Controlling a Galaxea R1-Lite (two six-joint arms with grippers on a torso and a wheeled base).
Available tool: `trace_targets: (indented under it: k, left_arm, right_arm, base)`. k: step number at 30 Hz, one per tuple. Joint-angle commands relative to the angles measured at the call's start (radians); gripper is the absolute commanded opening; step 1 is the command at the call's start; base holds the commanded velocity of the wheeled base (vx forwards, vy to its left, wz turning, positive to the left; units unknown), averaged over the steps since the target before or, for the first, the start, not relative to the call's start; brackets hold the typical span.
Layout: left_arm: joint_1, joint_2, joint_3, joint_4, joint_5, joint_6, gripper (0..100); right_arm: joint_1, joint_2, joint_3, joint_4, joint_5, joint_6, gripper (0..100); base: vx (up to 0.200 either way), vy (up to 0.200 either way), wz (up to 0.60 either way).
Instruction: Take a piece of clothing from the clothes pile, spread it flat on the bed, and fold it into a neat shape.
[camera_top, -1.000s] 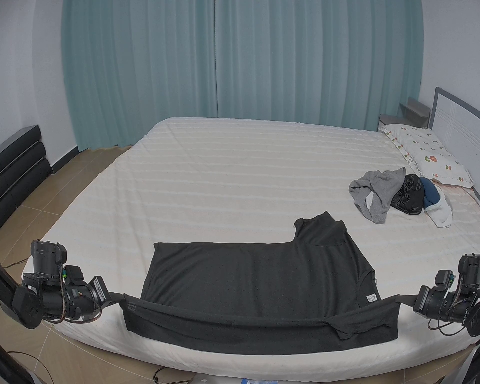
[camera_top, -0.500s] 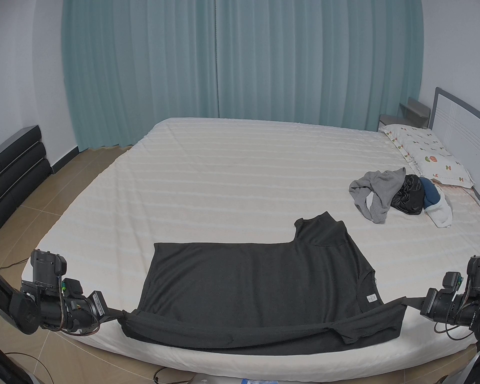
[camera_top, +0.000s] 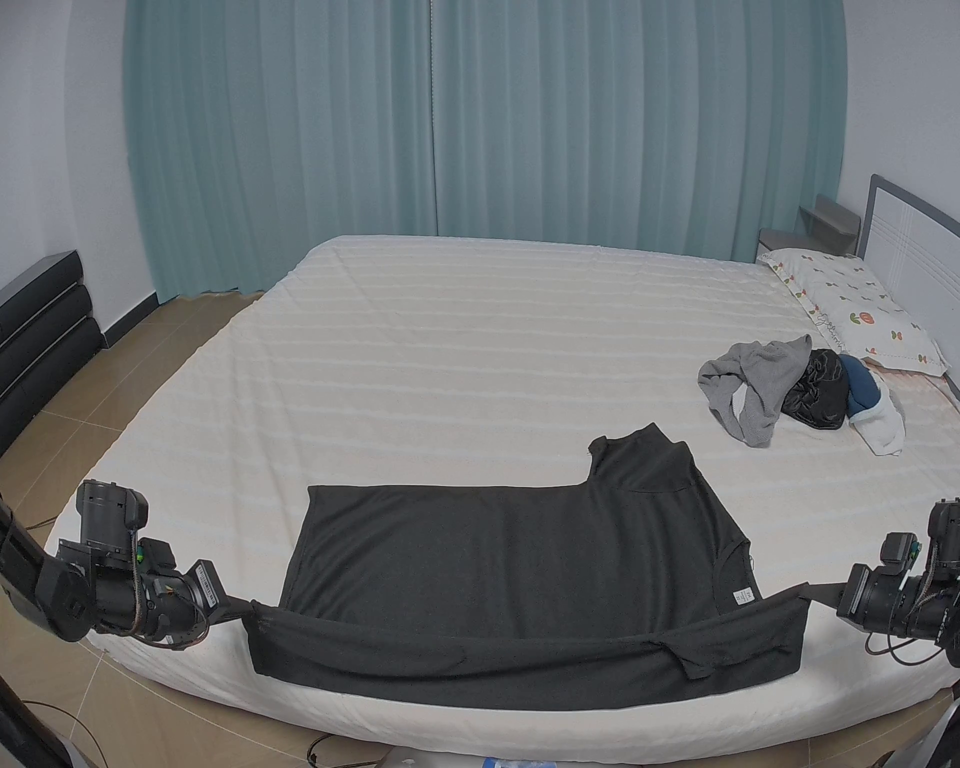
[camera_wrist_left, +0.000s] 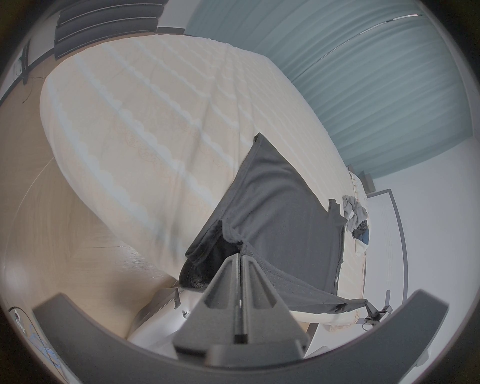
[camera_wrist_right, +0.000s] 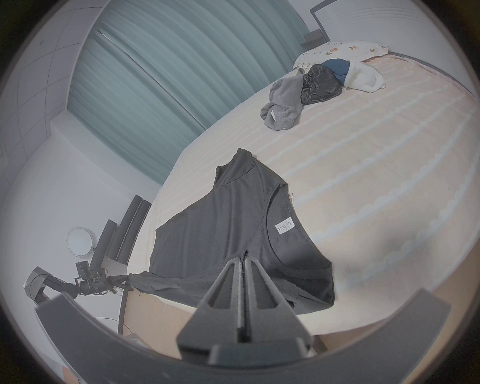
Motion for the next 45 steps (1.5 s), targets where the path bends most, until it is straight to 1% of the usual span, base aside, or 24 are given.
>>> trace_targets:
  k: [1,11,17,27,28,32,33,35,40,41,43,44,45]
  left_arm:
    - [0.003,0.116,-0.055,-0.003,0.001,-0.010,0]
    - [-0.002,0.236,-0.139,-0.007,0.010,-0.006,0]
    - [-0.003,0.286,-0.185,-0.007,0.013,-0.006,0]
    - [-0.008,0.323,-0.225,-0.001,0.014,-0.007,0]
    - [-0.010,0.323,-0.226,0.001,0.019,-0.007,100]
    - [-0.013,0.329,-0.226,-0.004,0.045,-0.012,100]
    - [-0.013,0.329,-0.226,-0.004,0.045,-0.012,100]
    - [-0.011,0.326,-0.228,-0.009,0.047,-0.045,100]
    - [-0.006,0.320,-0.226,-0.009,0.047,-0.050,100]
    - [-0.005,0.311,-0.226,-0.007,0.047,-0.053,100]
    - [-0.005,0.311,-0.226,-0.007,0.047,-0.053,100]
    - [-0.003,0.303,-0.228,-0.009,0.047,-0.088,100]
    - [-0.002,0.302,-0.229,-0.010,0.045,-0.101,100]
  right_arm:
    - [0.004,0.108,-0.065,0.002,0.001,0.000,0]
    - [0.041,0.297,-0.177,-0.005,-0.010,0.000,0]
    - [0.046,0.384,-0.240,-0.004,-0.012,0.000,0]
    - [0.046,0.470,-0.269,-0.010,-0.015,-0.001,0]
    - [0.046,0.475,-0.271,-0.012,-0.015,-0.001,100]
    - [0.046,0.489,-0.283,-0.018,-0.012,-0.001,100]
    - [0.046,0.489,-0.283,-0.018,-0.012,-0.001,100]
    - [0.044,0.475,-0.286,-0.021,-0.002,0.013,100]
    - [0.044,0.464,-0.291,-0.027,0.001,0.032,100]
    - [0.047,0.467,-0.287,-0.027,0.007,0.074,100]
    - [0.047,0.467,-0.287,-0.027,0.007,0.074,100]
    - [0.060,0.475,-0.284,-0.036,0.022,0.120,100]
    - [0.060,0.475,-0.281,-0.044,0.022,0.128,100]
  base:
    - [0.000,0.000,0.00]
    - [0.000,0.000,0.00]
    - [0.000,0.000,0.00]
    - [0.000,0.000,0.00]
    - [0.000,0.000,0.00]
    - [0.000,0.000,0.00]
    - [0.000,0.000,0.00]
    - [0.000,0.000,0.00]
    - [0.000,0.000,0.00]
    - [0.000,0.000,0.00]
    - [0.000,0.000,0.00]
    - [0.000,0.000,0.00]
    - [0.000,0.000,0.00]
